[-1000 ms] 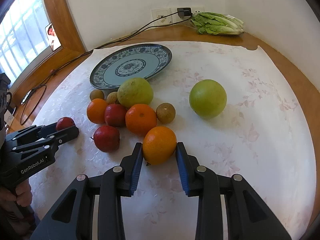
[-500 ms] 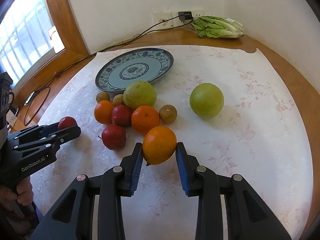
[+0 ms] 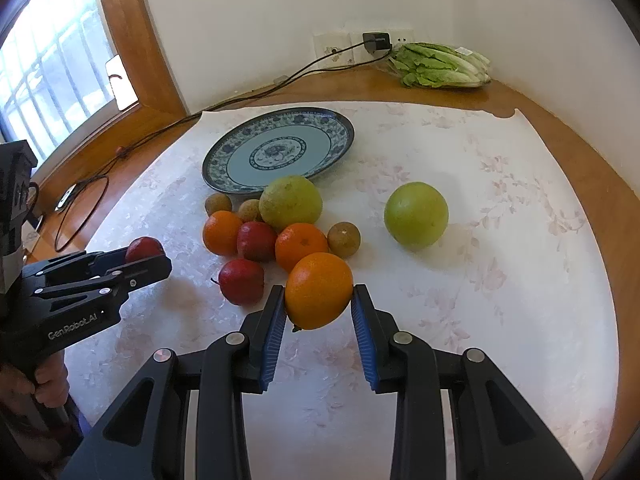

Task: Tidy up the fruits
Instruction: 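Lift and carry the orange with the right tool while the left carries the apple to the plate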

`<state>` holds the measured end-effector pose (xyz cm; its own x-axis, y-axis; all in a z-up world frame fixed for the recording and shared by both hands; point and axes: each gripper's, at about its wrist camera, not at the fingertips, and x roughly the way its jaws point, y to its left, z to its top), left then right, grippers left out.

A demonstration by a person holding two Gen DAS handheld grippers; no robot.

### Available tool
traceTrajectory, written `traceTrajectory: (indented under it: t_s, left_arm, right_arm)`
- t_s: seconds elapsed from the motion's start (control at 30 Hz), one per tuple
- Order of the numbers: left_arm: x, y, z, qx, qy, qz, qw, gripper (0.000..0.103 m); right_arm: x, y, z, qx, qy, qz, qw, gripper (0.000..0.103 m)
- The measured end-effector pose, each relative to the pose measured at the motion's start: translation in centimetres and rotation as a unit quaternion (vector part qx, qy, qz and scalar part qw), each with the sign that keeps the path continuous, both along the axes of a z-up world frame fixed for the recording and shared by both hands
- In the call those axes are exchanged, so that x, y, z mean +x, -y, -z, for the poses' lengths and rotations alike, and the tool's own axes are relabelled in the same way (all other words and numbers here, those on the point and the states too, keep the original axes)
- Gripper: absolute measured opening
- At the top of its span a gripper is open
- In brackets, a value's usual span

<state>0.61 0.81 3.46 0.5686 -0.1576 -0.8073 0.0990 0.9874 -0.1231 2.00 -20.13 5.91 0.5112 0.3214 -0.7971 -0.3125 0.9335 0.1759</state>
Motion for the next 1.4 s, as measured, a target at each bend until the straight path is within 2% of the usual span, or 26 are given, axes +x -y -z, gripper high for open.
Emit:
traceTrajectory:
  t_s: [0.93,1.23,1.4]
  left_arm:
    - [3.5,0.9,-4.9,0.005,0.019,0.024,0.9995,0.035]
    - [5.7,0.5,-6.1,-0.003,0.021,0.018,0.9996,0.035]
    - [7.2,0.2,-6.7,0.006,0.033,0.011,0.9994,0.035]
  right_arm:
    - [1.7,-1.3,-4.8,0.027,0.018,-0.032,0.999,0.034]
    - [3.7,-2.3,-7.1,0.02,0.034,-0.042,0.998,0.034]
    - [5.4,-2.7,-7.6,0.024,0.036,-0.039,0.998,0.034]
